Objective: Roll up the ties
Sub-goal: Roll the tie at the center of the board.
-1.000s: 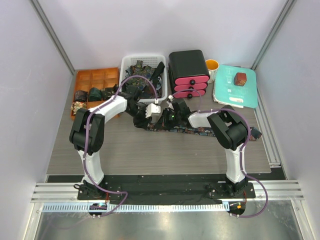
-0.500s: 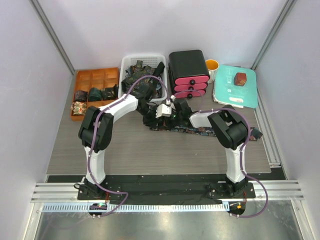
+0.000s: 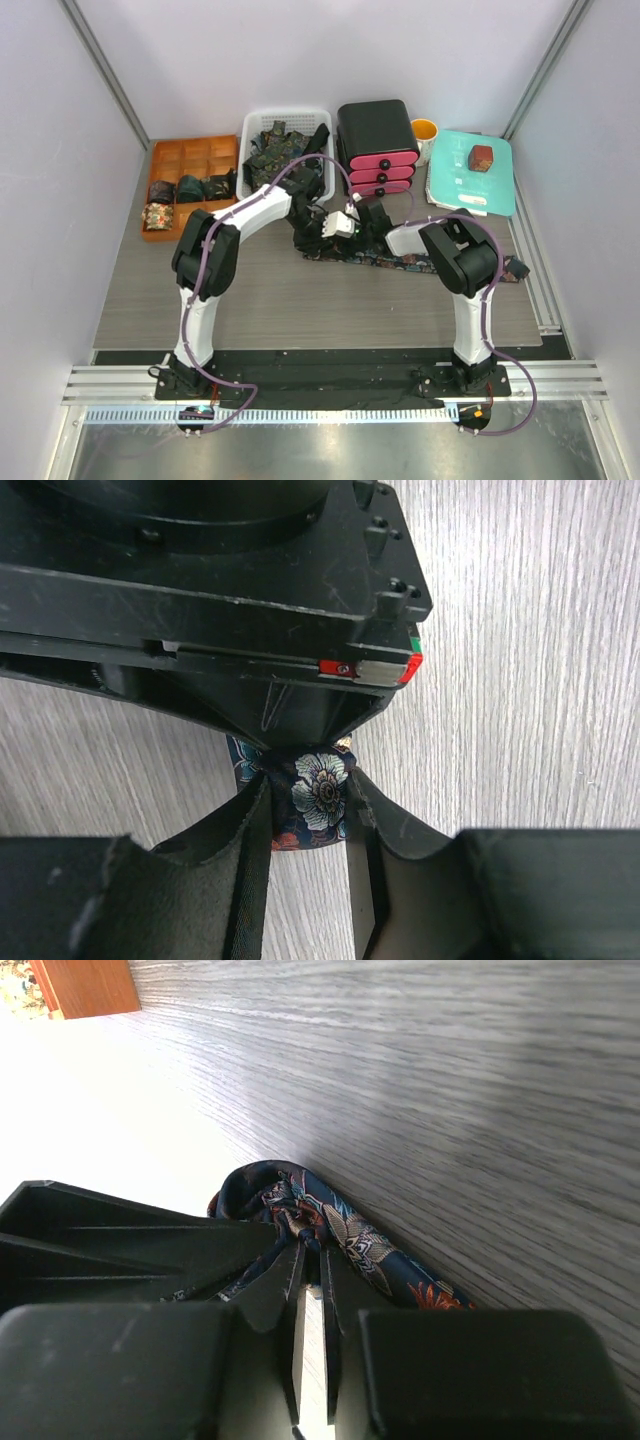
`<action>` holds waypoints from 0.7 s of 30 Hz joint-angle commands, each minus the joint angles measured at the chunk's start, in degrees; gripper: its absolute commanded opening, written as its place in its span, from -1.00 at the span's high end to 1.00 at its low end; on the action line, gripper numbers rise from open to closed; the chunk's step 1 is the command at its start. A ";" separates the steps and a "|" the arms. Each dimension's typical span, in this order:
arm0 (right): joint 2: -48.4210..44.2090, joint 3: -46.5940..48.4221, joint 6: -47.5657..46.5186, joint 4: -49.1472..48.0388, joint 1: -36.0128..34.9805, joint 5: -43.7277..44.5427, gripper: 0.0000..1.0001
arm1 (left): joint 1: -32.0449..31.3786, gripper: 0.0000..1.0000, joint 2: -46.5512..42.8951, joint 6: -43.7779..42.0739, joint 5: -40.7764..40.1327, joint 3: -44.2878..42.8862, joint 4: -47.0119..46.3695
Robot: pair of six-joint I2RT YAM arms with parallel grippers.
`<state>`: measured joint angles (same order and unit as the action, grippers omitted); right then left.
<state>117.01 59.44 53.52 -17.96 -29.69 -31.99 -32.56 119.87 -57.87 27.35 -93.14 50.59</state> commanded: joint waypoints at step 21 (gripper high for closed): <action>-9.26 -4.77 1.49 0.83 5.17 -5.37 0.32 | -2.42 0.24 8.53 -1.64 -4.68 -5.38 8.91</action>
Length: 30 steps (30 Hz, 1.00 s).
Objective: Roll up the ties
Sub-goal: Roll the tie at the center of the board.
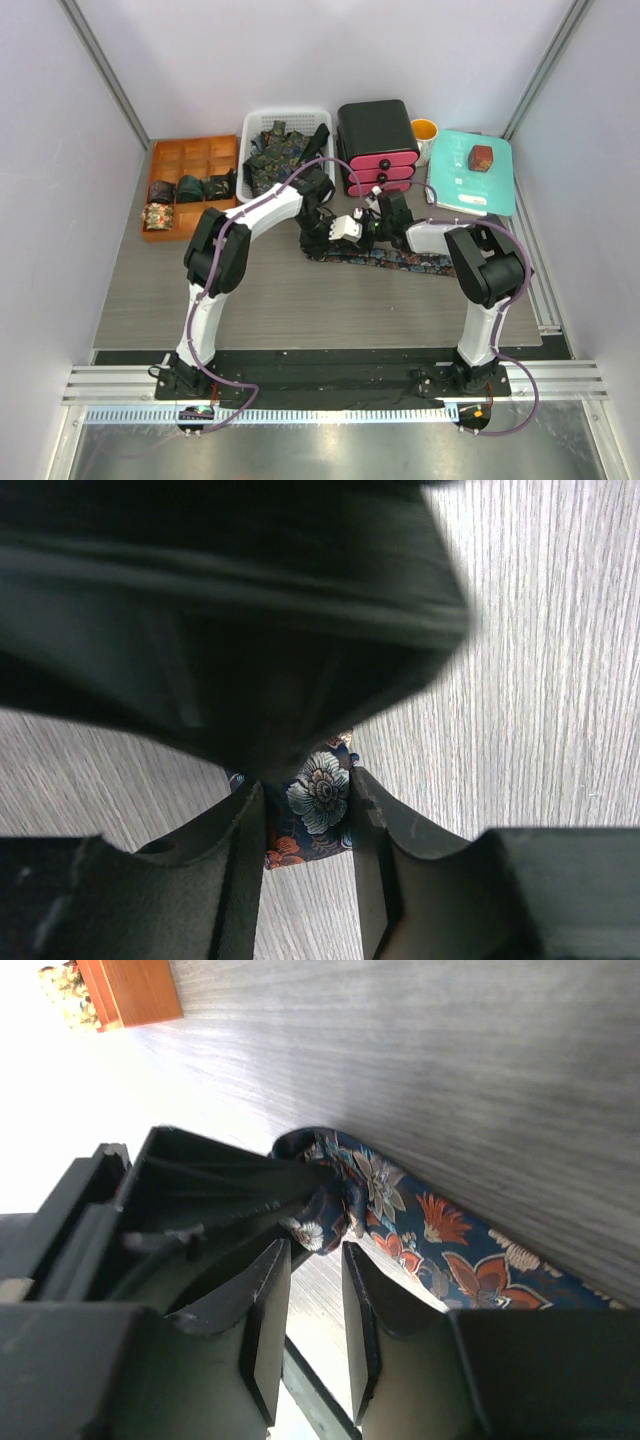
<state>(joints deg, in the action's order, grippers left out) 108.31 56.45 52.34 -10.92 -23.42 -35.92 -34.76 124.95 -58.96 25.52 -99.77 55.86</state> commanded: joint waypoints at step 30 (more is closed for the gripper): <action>5.51 -1.78 4.80 -14.51 -3.39 -1.44 0.83 | -0.13 0.23 5.13 -1.60 -2.58 -1.75 6.11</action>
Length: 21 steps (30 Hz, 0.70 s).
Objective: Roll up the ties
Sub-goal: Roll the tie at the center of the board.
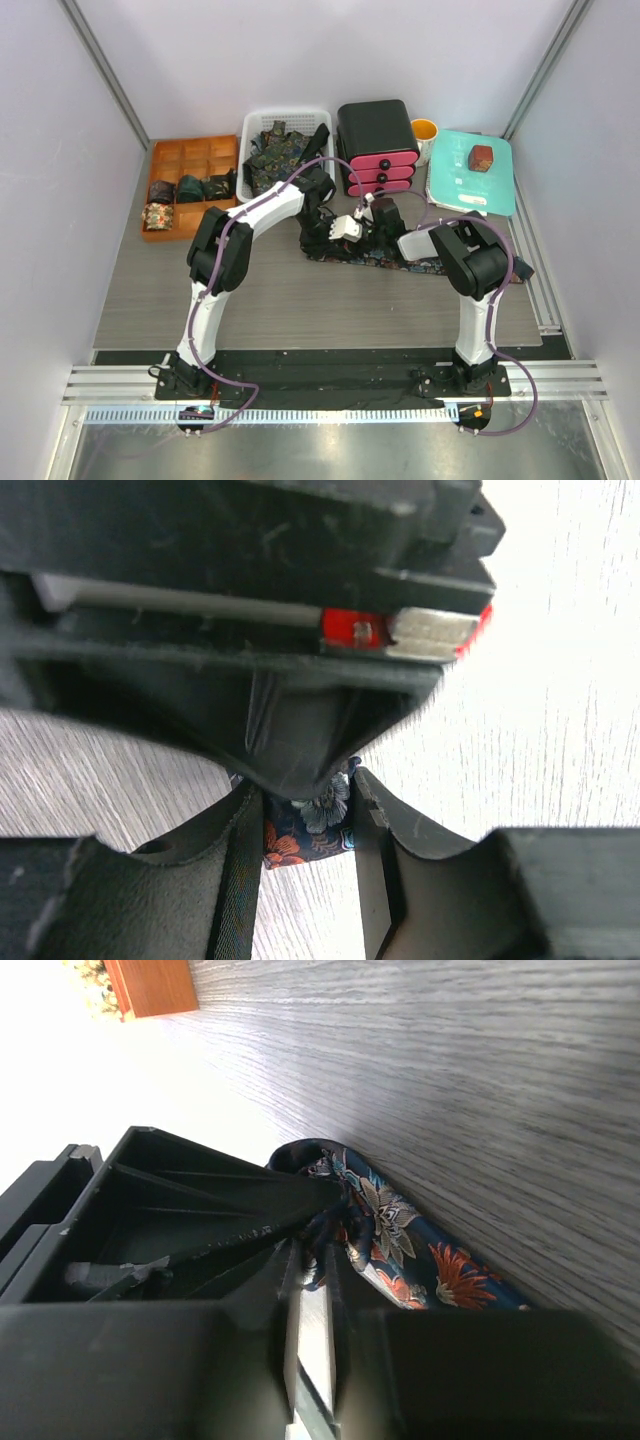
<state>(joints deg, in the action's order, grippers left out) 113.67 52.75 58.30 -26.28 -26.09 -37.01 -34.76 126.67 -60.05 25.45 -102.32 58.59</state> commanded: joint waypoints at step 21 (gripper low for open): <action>-1.25 -0.02 -10.75 13.97 4.81 2.38 0.97 | 7.69 -0.51 -8.54 3.27 8.72 8.36 -6.82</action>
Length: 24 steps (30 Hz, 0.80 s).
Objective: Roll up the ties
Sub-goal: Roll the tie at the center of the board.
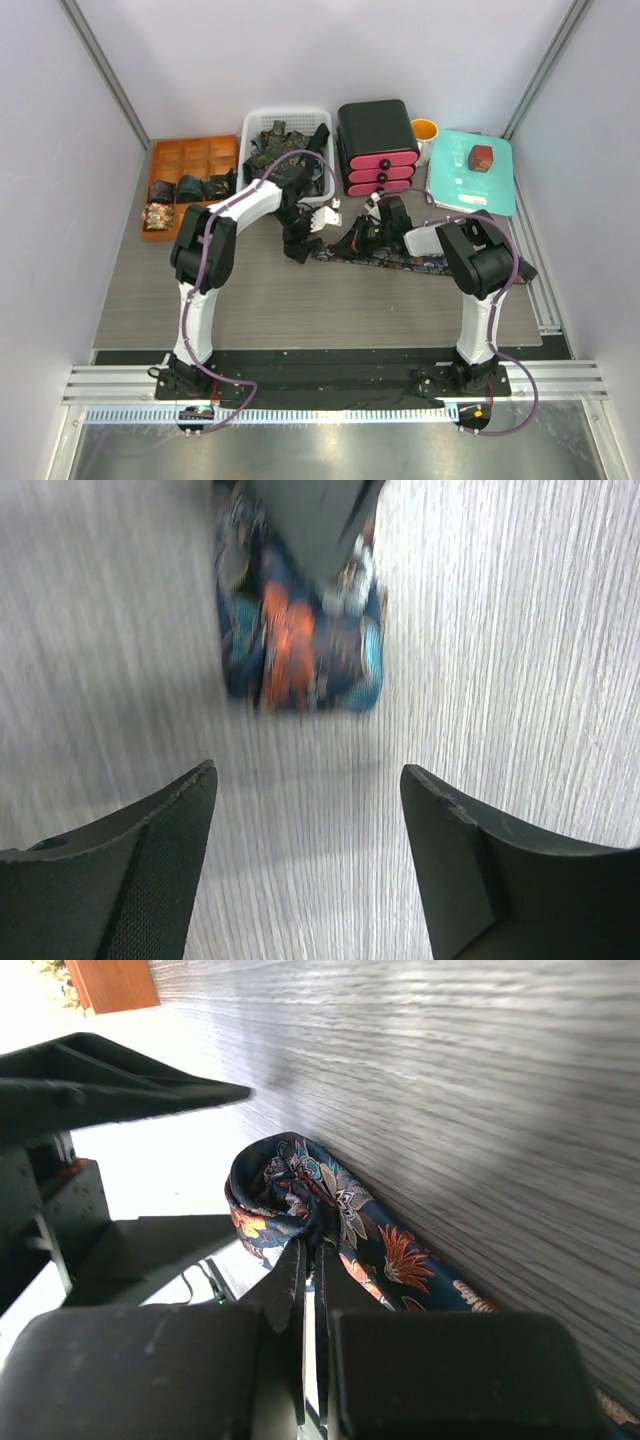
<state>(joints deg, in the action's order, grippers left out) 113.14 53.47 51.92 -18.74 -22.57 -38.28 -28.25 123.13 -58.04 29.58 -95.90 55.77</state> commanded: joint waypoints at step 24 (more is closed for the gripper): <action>1.99 -0.04 -8.85 12.67 3.23 4.71 0.97 | -2.68 -0.56 -3.34 0.30 7.60 5.99 -14.19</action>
<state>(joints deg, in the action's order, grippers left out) 112.86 53.60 47.97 -14.57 -20.25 -39.42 -29.89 119.11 -54.63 38.26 -90.39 41.74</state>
